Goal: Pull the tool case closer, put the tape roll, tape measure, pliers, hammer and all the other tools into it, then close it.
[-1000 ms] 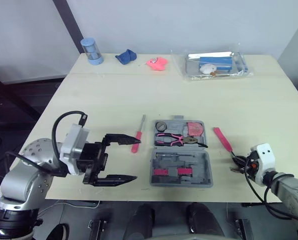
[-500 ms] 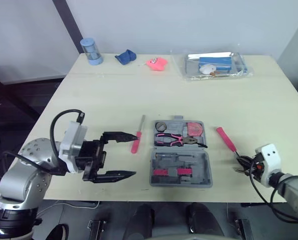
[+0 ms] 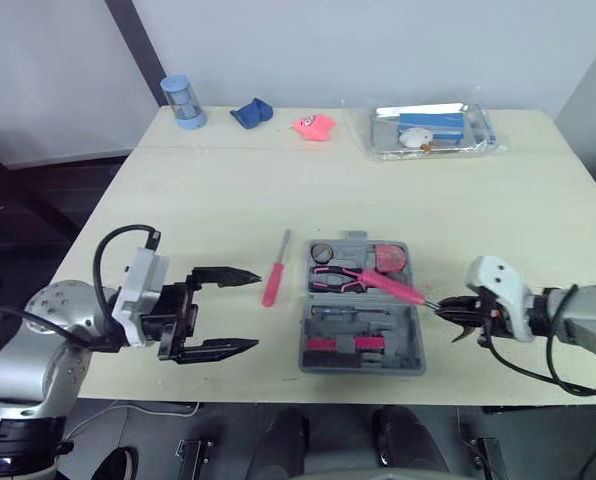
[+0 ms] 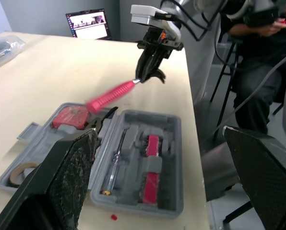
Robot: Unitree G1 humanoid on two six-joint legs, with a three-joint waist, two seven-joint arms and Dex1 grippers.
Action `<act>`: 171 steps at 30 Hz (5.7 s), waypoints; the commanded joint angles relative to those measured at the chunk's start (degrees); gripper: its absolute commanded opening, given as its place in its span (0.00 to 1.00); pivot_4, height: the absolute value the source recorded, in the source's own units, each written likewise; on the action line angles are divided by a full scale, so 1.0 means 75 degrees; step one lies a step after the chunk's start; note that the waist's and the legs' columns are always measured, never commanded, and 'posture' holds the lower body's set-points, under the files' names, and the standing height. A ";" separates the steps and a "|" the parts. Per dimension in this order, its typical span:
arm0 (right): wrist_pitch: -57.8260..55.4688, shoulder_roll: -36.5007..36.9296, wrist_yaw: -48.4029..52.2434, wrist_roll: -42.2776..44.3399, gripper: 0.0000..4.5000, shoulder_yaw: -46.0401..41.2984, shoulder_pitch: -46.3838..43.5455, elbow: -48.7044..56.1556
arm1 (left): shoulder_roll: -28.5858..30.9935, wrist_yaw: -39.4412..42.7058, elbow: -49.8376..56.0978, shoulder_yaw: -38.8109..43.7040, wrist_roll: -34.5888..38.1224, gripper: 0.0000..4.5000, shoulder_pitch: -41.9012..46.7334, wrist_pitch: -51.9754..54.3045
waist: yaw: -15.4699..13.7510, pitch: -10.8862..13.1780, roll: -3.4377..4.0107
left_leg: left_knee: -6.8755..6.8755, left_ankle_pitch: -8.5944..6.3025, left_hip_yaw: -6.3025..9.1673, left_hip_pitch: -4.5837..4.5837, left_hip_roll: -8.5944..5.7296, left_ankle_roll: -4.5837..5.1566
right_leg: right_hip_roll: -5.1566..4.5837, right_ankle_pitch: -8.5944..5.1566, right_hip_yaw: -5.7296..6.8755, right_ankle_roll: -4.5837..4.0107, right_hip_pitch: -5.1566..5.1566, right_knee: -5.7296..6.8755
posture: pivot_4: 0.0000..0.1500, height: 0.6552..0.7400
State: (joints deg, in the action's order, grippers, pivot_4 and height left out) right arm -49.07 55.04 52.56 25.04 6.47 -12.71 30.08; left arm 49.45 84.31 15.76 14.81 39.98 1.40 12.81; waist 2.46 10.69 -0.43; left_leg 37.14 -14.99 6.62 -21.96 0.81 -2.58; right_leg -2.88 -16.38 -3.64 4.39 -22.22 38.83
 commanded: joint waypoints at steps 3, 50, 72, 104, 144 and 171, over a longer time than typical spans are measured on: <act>-0.0766 -0.0012 0.0236 -0.0123 0.02 0.1238 -0.1407 0.0620 | 0.0238 0.0568 -0.0282 0.0006 -0.0299 1.00 -0.0175 -0.0499 | -0.0002 0.0000 0.0001 | -0.0002 0.0000 0.0004 -0.0006 0.0001 0.0000 | 0.0001 0.0000 0.0004 -0.0001 -0.0006 -0.0002 | 1.00 1.00; -0.1228 -0.1523 0.0609 -0.2376 0.02 0.4952 -0.4192 -0.0624 | 0.0772 0.0986 -0.0957 -0.0180 -0.0609 1.00 -0.0425 -0.1189 | 0.0061 0.0001 0.0003 | 0.0012 0.0001 0.0042 -0.0092 -0.0001 -0.0001 | -0.0001 0.0002 0.0043 -0.0003 -0.0083 0.0010 | 1.00 1.00; 0.1041 -0.2366 0.0220 -0.1814 0.55 0.2700 -0.2458 -0.1019 | 0.0618 0.0892 -0.0942 -0.0339 -0.0590 1.00 -0.0376 -0.1166 | 0.0170 -0.0003 -0.0004 | 0.0013 0.0001 0.0046 -0.0093 -0.0001 -0.0001 | -0.0001 0.0002 0.0047 -0.0003 -0.0081 0.0013 | 1.00 1.00; 0.4382 -0.2939 0.0033 -0.1557 0.01 0.0336 0.0015 -0.2002 | -0.0150 -0.0423 -0.0307 0.0460 -0.0259 1.00 -0.1682 -0.0827 | 0.0123 -0.0016 -0.0013 | 0.0020 0.0001 0.0048 -0.0082 -0.0002 -0.0001 | -0.0003 0.0002 0.0046 -0.0004 -0.0067 0.0016 | 1.00 1.00; 0.5204 -0.2719 0.0467 0.1328 0.99 -0.3561 0.3546 -0.2048 | -0.2588 -0.6262 -0.0937 0.1015 -0.1184 1.00 -0.1238 0.0763 | -0.0013 -0.0041 -0.0018 | 0.0005 -0.0001 0.0009 0.0045 -0.0002 0.0000 | -0.0003 0.0001 0.0004 0.0001 0.0055 0.0003 | 1.00 1.00; 0.5019 -0.1857 0.1710 0.1436 0.99 -0.2394 0.1940 -0.1200 | -0.4723 -0.9793 -0.1165 -0.1510 -0.3176 1.00 0.1499 0.3314 | -0.0041 -0.0043 -0.0026 | 0.0017 0.0000 0.0032 0.0033 -0.0014 -0.0001 | -0.0007 0.0002 0.0024 0.0002 0.0058 0.0001 | 1.00 1.00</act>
State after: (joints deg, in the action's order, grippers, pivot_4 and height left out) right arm -12.27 40.64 65.10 35.45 -10.76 2.09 19.34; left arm 14.70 12.45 6.99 3.41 16.89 11.74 36.53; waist 2.16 10.37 -0.62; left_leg 37.27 -14.99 6.86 -21.71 0.70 -2.59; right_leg -2.94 -16.37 -3.45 4.41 -21.77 38.83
